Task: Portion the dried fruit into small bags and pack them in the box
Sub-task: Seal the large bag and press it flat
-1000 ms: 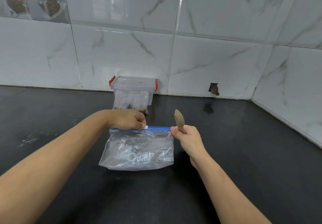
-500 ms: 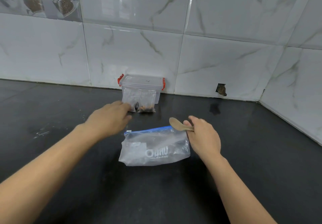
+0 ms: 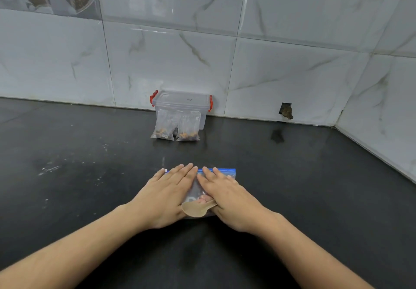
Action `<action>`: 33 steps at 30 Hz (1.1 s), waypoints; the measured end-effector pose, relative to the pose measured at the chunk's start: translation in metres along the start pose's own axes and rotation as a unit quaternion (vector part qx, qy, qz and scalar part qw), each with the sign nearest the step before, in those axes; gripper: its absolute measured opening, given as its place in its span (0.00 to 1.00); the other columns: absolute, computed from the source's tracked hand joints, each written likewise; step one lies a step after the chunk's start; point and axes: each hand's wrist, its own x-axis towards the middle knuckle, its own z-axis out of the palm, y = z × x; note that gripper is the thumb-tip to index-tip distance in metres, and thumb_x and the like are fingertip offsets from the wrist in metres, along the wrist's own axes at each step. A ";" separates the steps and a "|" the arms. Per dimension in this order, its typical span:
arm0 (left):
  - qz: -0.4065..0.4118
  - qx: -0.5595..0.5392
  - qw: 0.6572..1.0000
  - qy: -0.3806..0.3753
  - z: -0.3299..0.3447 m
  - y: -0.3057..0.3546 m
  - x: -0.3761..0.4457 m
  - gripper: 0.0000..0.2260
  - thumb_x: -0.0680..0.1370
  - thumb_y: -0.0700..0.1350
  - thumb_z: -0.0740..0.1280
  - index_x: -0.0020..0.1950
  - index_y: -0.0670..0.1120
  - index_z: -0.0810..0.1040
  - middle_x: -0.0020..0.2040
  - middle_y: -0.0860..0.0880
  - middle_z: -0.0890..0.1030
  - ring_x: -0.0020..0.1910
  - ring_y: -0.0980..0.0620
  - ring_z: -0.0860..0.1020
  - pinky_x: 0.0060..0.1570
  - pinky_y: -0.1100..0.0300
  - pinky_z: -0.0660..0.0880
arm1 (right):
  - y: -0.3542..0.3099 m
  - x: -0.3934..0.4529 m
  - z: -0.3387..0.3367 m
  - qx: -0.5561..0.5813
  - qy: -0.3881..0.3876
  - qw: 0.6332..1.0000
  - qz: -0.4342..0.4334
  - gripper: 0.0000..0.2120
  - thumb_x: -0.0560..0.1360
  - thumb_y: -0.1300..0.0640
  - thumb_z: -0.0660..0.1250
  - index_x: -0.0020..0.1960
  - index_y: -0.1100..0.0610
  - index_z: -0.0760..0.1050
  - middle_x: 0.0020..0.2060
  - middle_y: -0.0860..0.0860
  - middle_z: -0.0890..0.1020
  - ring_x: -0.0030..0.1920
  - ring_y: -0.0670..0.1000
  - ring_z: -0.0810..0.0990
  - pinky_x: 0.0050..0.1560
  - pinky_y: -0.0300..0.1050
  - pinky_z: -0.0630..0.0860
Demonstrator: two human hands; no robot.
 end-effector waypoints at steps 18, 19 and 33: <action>-0.060 -0.038 0.966 0.247 -0.004 0.032 0.095 0.20 0.78 0.57 0.50 0.59 0.49 0.74 0.54 0.46 0.77 0.51 0.41 0.78 0.44 0.50 0.74 | 0.057 -0.045 -0.034 -0.070 0.005 0.965 0.252 0.25 0.80 0.41 0.49 0.74 0.49 0.56 0.65 0.50 0.70 0.60 0.58 0.70 0.52 0.51 0.71; -0.111 -0.108 0.967 0.202 -0.004 0.031 0.095 0.20 0.79 0.58 0.50 0.63 0.49 0.71 0.57 0.45 0.76 0.54 0.40 0.77 0.48 0.50 0.73 | 0.060 -0.049 -0.035 -0.066 0.000 0.968 0.241 0.23 0.80 0.41 0.49 0.73 0.46 0.57 0.62 0.49 0.71 0.60 0.57 0.70 0.50 0.51 0.69; -0.128 -0.563 0.805 0.140 -0.014 0.061 0.186 0.22 0.76 0.38 0.66 0.69 0.48 0.68 0.65 0.44 0.72 0.60 0.48 0.73 0.59 0.56 0.71 | 0.081 -0.048 -0.021 -0.046 0.025 0.952 0.303 0.25 0.80 0.46 0.55 0.75 0.47 0.54 0.68 0.53 0.65 0.59 0.58 0.69 0.50 0.50 0.70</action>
